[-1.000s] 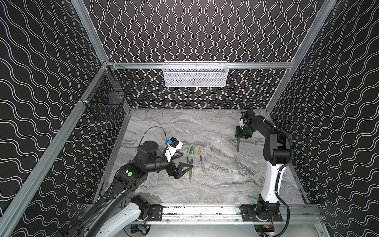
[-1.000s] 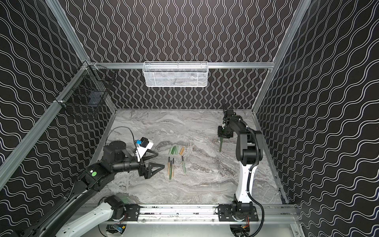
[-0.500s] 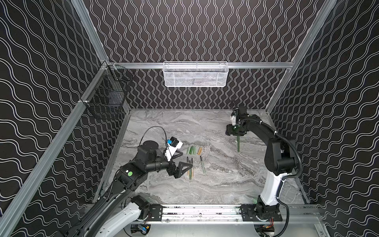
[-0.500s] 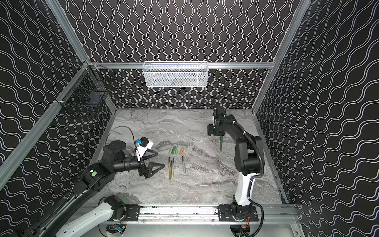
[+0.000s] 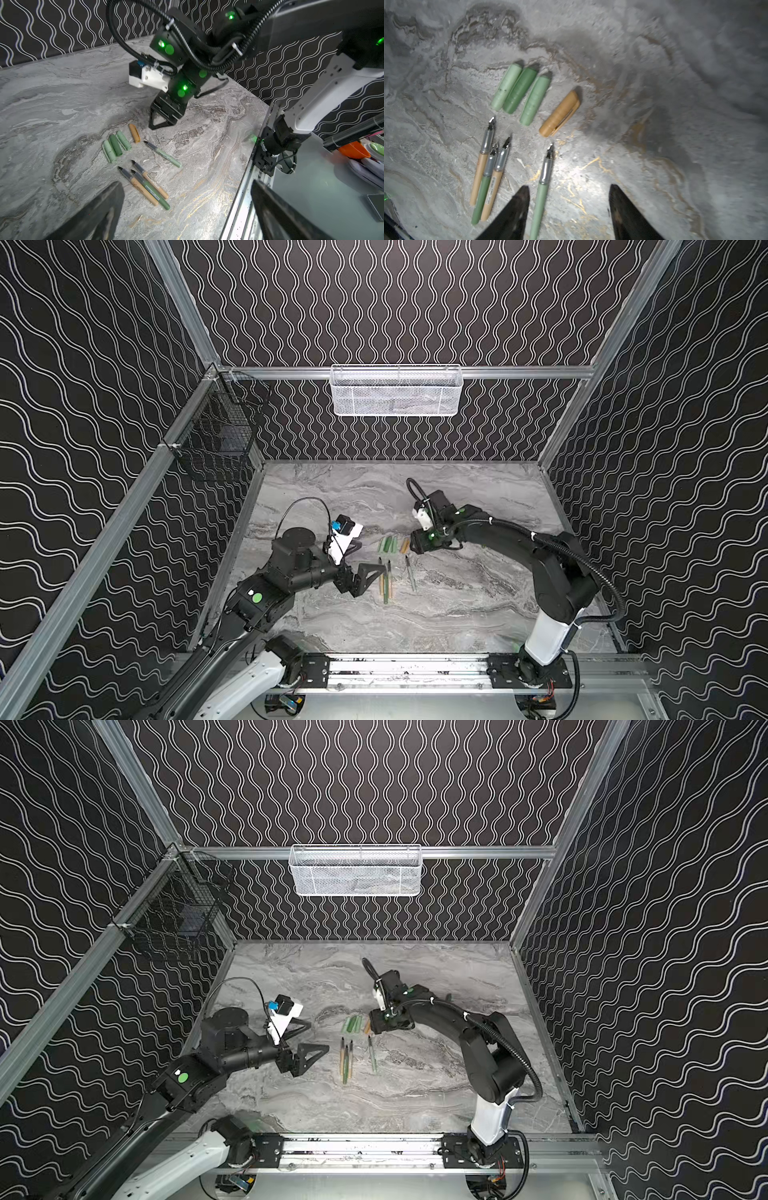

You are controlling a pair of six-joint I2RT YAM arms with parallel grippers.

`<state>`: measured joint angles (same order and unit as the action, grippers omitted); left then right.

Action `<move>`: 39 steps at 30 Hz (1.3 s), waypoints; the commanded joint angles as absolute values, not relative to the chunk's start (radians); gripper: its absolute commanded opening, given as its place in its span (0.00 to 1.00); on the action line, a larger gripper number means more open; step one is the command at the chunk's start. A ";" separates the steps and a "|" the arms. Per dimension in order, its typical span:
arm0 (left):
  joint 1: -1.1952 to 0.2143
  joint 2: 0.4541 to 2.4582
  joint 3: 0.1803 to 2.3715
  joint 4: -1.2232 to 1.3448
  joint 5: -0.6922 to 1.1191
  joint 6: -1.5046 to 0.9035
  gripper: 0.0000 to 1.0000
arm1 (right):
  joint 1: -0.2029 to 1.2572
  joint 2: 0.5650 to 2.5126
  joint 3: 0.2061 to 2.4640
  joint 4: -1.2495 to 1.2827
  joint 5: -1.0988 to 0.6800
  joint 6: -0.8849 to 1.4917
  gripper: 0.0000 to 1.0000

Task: Insert pens into pen caps
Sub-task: Pick up a pen at the center of the table.

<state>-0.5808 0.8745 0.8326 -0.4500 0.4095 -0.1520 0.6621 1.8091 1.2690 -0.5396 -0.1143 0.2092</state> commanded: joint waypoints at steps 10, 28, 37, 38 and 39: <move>-0.560 0.833 0.836 -0.434 0.365 -0.156 0.99 | 0.817 1.885 1.294 -0.549 0.020 0.335 0.52; -0.557 0.817 0.833 -0.428 0.372 -0.156 0.99 | 0.850 1.976 1.313 -0.603 0.077 0.377 0.26; -0.557 0.828 0.813 -0.390 0.393 -0.202 0.99 | 0.849 1.949 1.291 -0.584 0.071 0.379 0.15; -0.557 0.835 0.813 -0.390 0.395 -0.205 0.99 | 0.848 1.937 1.282 -0.574 0.067 0.371 0.15; -0.557 0.842 0.814 -0.388 0.395 -0.207 0.99 | 0.847 1.925 1.275 -0.568 0.066 0.365 0.14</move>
